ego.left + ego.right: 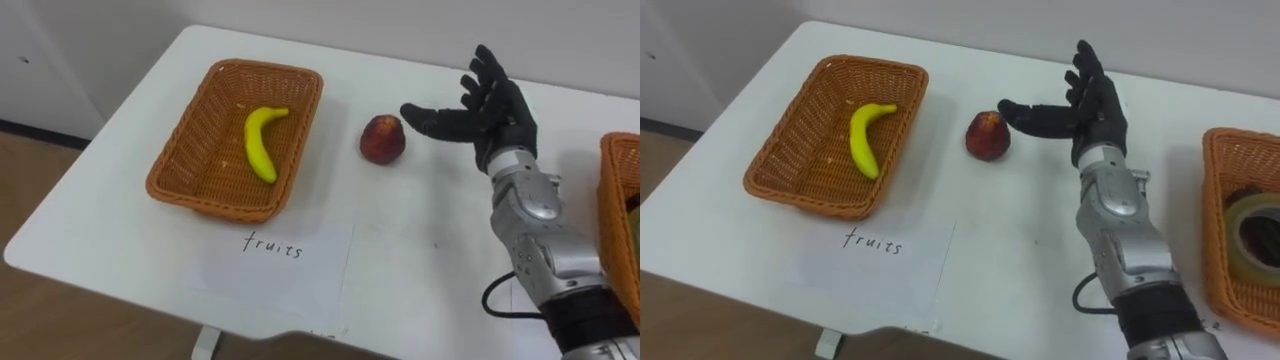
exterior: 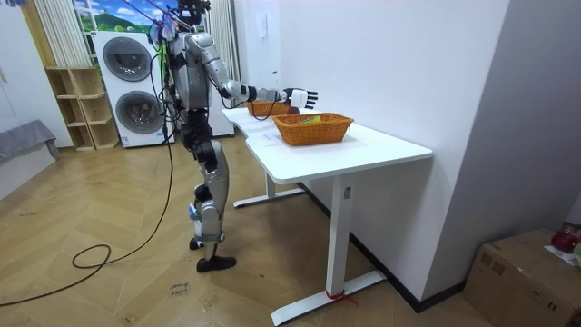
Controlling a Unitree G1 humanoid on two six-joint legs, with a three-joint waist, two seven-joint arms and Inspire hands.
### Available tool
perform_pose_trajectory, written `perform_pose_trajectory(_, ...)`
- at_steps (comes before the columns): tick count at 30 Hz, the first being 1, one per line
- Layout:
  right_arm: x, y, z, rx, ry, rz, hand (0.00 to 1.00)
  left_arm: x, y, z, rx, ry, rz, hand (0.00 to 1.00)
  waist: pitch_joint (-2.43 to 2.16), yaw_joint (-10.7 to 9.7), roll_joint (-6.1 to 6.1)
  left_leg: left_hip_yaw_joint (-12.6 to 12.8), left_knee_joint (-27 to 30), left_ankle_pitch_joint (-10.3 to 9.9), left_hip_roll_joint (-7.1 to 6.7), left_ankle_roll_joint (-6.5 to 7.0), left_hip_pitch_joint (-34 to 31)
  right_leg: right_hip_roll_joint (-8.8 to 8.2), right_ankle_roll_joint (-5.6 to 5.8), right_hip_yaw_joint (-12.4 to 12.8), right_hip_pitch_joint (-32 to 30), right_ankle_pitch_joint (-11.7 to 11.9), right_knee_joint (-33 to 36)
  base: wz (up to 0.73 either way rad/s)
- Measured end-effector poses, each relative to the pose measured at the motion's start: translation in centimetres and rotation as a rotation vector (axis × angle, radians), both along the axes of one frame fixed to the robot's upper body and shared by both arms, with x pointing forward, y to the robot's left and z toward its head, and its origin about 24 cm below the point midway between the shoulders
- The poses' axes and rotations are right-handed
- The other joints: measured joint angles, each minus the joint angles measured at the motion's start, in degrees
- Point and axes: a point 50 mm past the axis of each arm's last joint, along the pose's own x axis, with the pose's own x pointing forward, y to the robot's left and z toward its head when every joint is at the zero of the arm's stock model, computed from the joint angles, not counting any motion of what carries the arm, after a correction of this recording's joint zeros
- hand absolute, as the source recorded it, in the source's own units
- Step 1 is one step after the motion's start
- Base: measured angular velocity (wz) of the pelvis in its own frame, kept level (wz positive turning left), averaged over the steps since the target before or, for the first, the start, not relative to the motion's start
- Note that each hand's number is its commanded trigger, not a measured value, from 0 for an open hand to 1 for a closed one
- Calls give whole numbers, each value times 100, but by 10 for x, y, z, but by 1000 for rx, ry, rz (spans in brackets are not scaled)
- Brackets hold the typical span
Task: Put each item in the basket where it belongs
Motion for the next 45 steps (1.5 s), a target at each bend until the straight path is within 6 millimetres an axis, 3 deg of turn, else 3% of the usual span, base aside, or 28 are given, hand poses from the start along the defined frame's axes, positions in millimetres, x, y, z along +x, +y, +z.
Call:
perform_pose_trajectory(13, -4, 7, -6, 30, 10, 127, 0, -7, -1, -1, -16, 28, -22, 0, 23, 23, -22, 10, -12, -1, 9, 0, -16, 10, 0, 12, -38, 2, 26, 0)
perform_pose_trajectory(34, -6, 12, -12, -173, 29, 174, 0, -5, -1, -1, -18, 21, -28, 0, 55, 27, -110, -20, 15, -1, 2, 0, -58, -35, 1, -106, -39, 3, 12, 1)
perform_pose_trajectory(45, -5, 13, -11, -407, 14, 138, 0, 1, 0, 0, -18, 13, -28, 0, 70, 52, -170, -36, 25, 0, -4, 0, -121, -22, 1, -135, -80, 3, 14, 1)
